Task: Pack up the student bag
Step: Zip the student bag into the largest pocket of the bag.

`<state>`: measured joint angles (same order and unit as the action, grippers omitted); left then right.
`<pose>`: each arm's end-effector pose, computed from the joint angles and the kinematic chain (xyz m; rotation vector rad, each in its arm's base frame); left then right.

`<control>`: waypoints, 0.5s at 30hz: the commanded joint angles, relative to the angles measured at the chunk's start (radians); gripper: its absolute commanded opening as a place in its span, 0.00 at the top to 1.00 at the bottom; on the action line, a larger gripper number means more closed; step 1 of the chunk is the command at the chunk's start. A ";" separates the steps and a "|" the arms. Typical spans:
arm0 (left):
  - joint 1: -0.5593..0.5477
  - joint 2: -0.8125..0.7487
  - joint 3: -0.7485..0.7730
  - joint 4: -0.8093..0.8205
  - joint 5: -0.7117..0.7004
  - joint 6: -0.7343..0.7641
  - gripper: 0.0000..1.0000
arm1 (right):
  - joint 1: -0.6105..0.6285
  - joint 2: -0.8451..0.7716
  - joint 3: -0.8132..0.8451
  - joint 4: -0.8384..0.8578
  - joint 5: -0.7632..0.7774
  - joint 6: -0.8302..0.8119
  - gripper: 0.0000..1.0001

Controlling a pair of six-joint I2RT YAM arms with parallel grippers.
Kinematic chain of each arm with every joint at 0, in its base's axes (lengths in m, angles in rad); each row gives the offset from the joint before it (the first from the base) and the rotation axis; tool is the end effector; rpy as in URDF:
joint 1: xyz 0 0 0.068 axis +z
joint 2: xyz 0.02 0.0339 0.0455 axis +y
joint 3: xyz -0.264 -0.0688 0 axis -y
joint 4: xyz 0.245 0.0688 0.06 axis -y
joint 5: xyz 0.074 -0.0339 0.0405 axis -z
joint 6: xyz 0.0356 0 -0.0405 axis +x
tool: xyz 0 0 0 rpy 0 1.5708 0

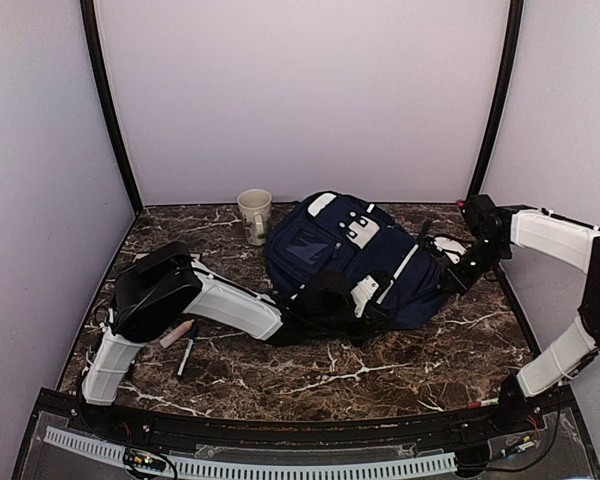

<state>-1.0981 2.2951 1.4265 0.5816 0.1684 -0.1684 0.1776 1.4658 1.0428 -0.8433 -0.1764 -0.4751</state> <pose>0.2240 -0.4511 0.1321 1.0000 1.7151 -1.0113 0.2677 0.0544 0.2262 -0.9368 2.6489 0.1818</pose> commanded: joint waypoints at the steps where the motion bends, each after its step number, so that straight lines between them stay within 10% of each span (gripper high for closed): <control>1: -0.009 -0.146 -0.089 -0.006 0.003 0.019 1.00 | -0.082 0.060 0.052 0.016 0.114 -0.058 1.00; 15: -0.080 -0.375 -0.434 -0.233 -0.176 0.039 1.00 | -0.115 0.084 0.046 -0.033 -0.149 -0.221 1.00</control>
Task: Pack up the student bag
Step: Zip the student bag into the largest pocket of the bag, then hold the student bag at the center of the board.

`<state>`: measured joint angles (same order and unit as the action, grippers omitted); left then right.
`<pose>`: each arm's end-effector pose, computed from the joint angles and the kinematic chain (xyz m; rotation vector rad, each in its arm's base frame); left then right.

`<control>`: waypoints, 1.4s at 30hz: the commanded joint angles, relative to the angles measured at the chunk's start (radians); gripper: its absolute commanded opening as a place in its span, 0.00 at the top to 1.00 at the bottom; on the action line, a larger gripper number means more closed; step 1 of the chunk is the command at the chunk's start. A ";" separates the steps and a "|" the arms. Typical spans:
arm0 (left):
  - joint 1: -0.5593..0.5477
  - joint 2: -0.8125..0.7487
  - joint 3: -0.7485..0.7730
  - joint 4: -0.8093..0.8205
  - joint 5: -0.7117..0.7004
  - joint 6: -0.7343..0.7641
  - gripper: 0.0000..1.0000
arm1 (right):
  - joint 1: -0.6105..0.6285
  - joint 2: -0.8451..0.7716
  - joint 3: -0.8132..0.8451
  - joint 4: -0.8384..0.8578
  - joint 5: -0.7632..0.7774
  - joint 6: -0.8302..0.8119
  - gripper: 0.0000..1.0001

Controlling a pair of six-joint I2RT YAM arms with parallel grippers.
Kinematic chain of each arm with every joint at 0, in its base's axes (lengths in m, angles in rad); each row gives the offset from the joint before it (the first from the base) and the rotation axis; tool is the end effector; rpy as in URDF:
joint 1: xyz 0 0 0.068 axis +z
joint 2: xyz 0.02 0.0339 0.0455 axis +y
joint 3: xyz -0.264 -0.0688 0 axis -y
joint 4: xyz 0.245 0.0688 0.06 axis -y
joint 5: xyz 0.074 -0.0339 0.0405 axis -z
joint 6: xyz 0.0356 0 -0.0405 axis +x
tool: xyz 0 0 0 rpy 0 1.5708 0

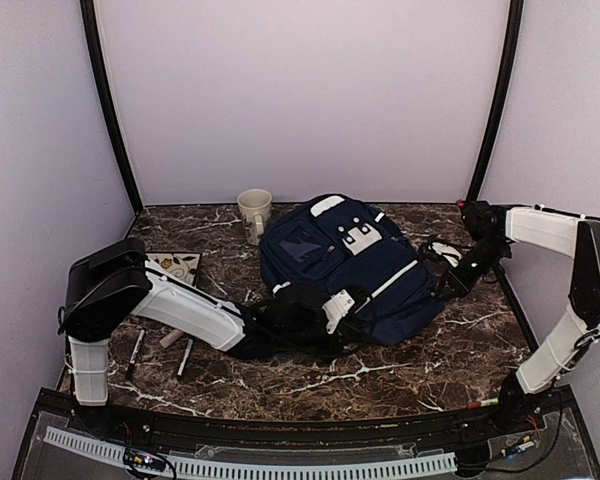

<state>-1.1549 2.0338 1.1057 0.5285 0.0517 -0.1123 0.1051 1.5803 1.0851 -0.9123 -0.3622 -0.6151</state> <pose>0.1735 -0.3975 0.1469 1.0649 1.7827 -0.8585 0.2811 0.0423 0.2080 -1.0479 2.6615 0.4477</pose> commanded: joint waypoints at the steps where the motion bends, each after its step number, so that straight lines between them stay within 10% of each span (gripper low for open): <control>1: -0.023 -0.130 -0.132 -0.195 -0.079 -0.017 1.00 | -0.036 -0.045 -0.002 0.018 -0.007 -0.104 1.00; 9: -0.103 -0.266 -0.113 -0.206 -0.171 0.139 0.52 | 0.221 -0.218 -0.052 -0.113 -0.187 -0.134 1.00; 23: -0.122 -0.145 0.085 -0.039 -0.165 0.257 0.37 | 0.347 -0.286 -0.008 -0.143 -0.273 -0.110 1.00; 31: -0.096 -0.034 0.172 -0.059 -0.120 0.236 0.51 | 0.349 -0.319 -0.008 -0.169 -0.322 -0.111 1.00; 38: -0.083 -0.031 0.175 -0.103 -0.167 0.211 1.00 | 0.334 -0.320 -0.041 -0.173 -0.208 -0.082 1.00; 42: -0.085 -0.085 0.102 -0.102 -0.141 0.197 1.00 | 0.212 -0.270 -0.033 -0.144 -0.066 -0.043 1.00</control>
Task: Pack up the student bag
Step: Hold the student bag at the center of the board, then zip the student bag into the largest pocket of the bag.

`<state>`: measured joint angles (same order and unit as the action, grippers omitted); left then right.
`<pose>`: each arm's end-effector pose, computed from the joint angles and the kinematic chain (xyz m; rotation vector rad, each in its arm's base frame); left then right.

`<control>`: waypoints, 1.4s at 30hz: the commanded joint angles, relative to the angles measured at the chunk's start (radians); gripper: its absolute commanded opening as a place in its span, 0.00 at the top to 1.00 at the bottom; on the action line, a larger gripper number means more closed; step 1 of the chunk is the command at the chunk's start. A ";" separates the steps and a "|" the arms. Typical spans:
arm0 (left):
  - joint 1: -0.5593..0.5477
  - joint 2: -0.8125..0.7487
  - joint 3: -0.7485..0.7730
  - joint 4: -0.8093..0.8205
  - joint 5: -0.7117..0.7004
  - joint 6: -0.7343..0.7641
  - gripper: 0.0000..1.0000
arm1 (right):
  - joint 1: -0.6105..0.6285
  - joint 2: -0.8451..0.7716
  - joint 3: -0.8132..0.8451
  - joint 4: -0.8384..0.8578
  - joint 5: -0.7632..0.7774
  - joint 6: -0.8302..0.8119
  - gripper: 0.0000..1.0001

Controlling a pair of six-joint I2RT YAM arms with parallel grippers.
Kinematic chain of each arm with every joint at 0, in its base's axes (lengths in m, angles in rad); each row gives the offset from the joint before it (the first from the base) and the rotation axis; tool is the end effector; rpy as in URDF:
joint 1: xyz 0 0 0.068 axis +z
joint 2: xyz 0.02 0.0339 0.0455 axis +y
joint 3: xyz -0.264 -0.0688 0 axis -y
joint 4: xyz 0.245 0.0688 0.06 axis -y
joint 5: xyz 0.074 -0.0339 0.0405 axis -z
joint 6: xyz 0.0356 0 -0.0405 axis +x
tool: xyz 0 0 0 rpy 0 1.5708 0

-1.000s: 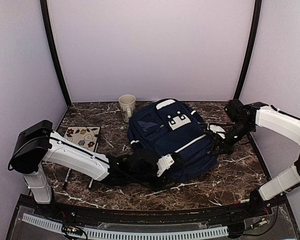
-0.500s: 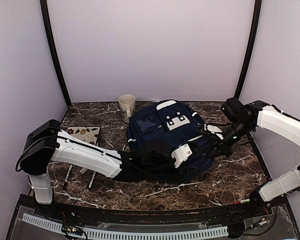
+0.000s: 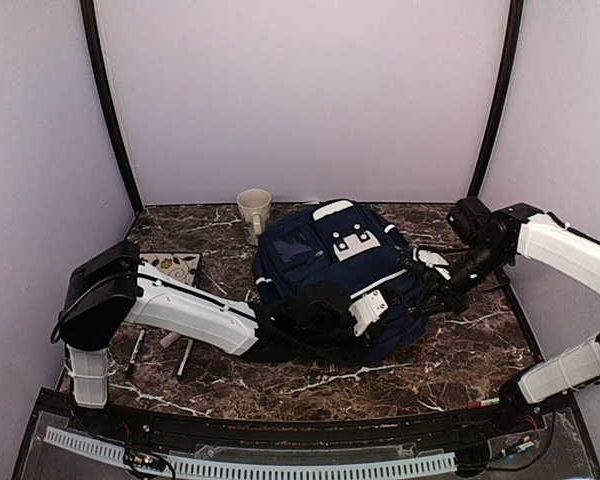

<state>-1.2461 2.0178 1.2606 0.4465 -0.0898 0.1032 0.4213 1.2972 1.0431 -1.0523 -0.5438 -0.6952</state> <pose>0.1490 -0.4327 0.1934 1.1620 1.5545 -0.6917 0.2007 0.1101 0.2633 -1.5290 2.2577 0.7031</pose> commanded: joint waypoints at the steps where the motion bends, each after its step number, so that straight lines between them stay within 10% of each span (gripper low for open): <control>1: 0.007 -0.085 -0.073 -0.020 0.004 -0.023 1.00 | -0.149 0.031 0.020 -0.007 0.125 0.029 1.00; 8: 0.002 -0.162 -0.176 -0.013 0.015 -0.043 1.00 | -0.323 0.150 0.082 0.039 0.186 0.036 1.00; 32: -0.010 -0.222 -0.285 0.021 0.034 -0.023 1.00 | -0.348 0.478 0.190 0.459 0.281 0.226 1.00; 42: -0.009 -0.206 -0.232 -0.002 -0.051 -0.066 0.55 | -0.350 0.306 0.232 0.312 0.272 0.106 0.47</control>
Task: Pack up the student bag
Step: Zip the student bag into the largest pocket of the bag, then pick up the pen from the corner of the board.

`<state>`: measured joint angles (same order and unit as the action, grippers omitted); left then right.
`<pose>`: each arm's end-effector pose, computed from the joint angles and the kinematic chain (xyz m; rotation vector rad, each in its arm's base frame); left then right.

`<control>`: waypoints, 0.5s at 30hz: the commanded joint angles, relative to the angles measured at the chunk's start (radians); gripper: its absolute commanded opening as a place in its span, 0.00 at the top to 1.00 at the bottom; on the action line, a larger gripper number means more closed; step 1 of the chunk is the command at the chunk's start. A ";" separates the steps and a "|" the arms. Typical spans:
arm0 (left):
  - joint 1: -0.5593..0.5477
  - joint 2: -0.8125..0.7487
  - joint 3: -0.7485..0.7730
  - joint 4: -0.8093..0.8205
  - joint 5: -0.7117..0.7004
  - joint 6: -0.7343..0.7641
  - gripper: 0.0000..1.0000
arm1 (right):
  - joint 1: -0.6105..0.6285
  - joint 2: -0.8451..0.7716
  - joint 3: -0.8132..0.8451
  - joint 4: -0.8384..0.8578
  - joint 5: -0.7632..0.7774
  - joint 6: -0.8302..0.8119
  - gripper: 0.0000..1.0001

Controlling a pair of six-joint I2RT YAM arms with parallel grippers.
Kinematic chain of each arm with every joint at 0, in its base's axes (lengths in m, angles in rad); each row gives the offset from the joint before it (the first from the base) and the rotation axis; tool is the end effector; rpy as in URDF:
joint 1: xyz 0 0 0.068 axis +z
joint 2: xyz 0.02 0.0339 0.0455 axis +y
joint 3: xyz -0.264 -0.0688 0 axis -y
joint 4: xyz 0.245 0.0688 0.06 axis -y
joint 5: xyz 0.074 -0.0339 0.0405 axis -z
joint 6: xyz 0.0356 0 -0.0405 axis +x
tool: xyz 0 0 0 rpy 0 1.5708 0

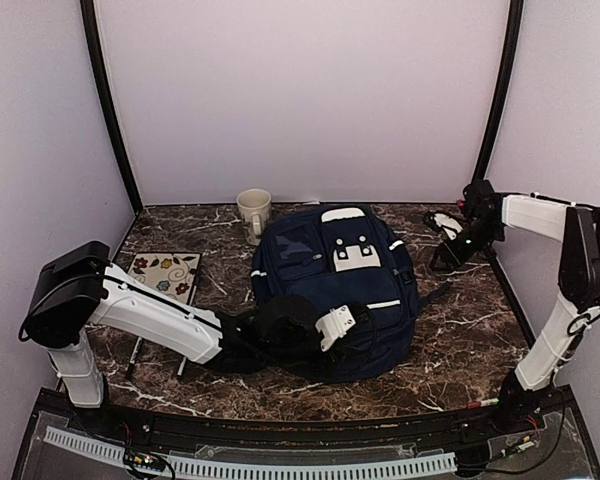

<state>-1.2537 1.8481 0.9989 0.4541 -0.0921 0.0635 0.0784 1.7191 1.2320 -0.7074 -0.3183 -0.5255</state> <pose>0.1279 -0.3792 0.1810 1.1918 1.6418 -0.6802 0.3413 0.0380 0.2127 -0.8785 2.5441 0.3075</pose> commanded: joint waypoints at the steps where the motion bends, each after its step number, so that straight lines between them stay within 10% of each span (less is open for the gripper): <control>1: -0.001 -0.038 0.034 -0.010 -0.058 -0.032 0.52 | -0.008 -0.161 0.046 -0.084 0.030 -0.103 0.45; 15: 0.002 -0.070 0.045 -0.040 -0.259 -0.058 0.42 | -0.009 -0.512 -0.311 -0.657 0.176 -0.832 0.42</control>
<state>-1.2541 1.8359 1.0210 0.4328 -0.2745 0.0143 0.0689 1.2995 1.0641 -1.1748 -0.2829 -1.0950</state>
